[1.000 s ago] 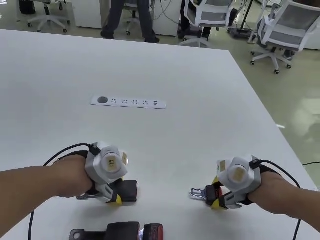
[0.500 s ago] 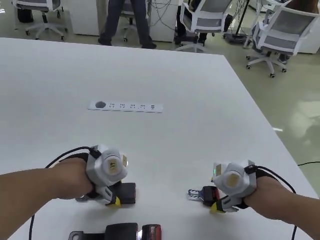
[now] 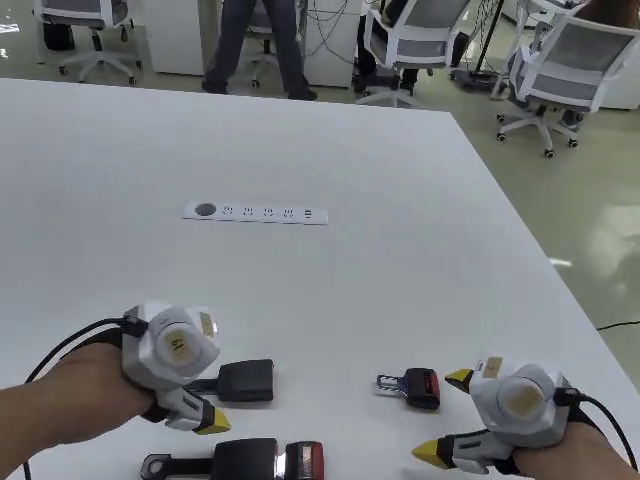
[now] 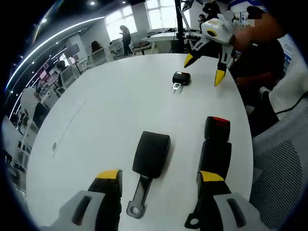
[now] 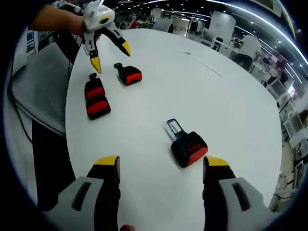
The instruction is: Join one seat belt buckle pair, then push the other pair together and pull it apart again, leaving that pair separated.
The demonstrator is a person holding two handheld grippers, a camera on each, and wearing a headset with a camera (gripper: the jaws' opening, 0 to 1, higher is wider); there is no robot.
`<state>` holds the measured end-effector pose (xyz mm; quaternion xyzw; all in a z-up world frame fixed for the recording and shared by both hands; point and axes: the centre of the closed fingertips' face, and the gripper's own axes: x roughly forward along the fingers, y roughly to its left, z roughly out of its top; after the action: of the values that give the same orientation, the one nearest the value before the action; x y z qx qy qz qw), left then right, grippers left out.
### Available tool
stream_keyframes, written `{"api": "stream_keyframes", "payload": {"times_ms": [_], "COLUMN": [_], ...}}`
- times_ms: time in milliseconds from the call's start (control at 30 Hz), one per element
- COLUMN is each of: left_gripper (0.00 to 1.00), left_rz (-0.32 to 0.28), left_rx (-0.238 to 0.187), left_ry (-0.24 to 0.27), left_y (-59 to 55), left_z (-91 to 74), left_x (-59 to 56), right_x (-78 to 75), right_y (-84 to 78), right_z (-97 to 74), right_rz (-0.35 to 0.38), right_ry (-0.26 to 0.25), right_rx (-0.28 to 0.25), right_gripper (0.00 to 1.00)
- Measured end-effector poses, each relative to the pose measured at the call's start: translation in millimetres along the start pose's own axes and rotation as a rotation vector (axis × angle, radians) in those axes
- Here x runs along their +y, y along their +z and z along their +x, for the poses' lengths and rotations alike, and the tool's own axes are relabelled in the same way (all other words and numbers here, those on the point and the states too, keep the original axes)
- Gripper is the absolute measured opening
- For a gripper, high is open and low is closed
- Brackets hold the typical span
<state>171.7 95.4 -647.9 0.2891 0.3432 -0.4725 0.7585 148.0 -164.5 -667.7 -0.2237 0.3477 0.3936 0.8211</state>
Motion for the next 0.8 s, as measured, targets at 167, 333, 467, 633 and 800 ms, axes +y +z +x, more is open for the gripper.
{"api": "stream_keyframes", "payload": {"times_ms": [167,333,467,633,800], "left_gripper": [0.72,0.85,0.93,0.98,1.0], "left_rz": [-0.105,-0.239,-0.276,-0.374,-0.406], "left_rx": [-0.064,-0.101,-0.077,-0.113,-0.104], "left_ry": [0.049,0.083,0.057,0.122,0.156], "left_y": [-21.0,-45.9,-70.5,-89.3,-103.2], "left_z": [-25.0,-50.0,-61.4,-79.6,-88.8], "left_x": [-12.5,-23.7,-36.8,-31.2,-28.0], "right_x": [19.3,31.7,35.8,37.7,41.3], "right_y": [15.3,22.6,21.1,16.4,13.7], "right_z": [-12.4,-22.5,-28.7,-32.1,-36.7], "right_rz": [0.024,0.058,0.071,0.101,0.106], "right_ry": [-0.005,-0.004,-0.002,0.008,0.009], "right_rx": [-0.07,-0.101,-0.112,-0.108,-0.103], "right_gripper": [0.83,0.91,0.99,0.99,1.0]}}
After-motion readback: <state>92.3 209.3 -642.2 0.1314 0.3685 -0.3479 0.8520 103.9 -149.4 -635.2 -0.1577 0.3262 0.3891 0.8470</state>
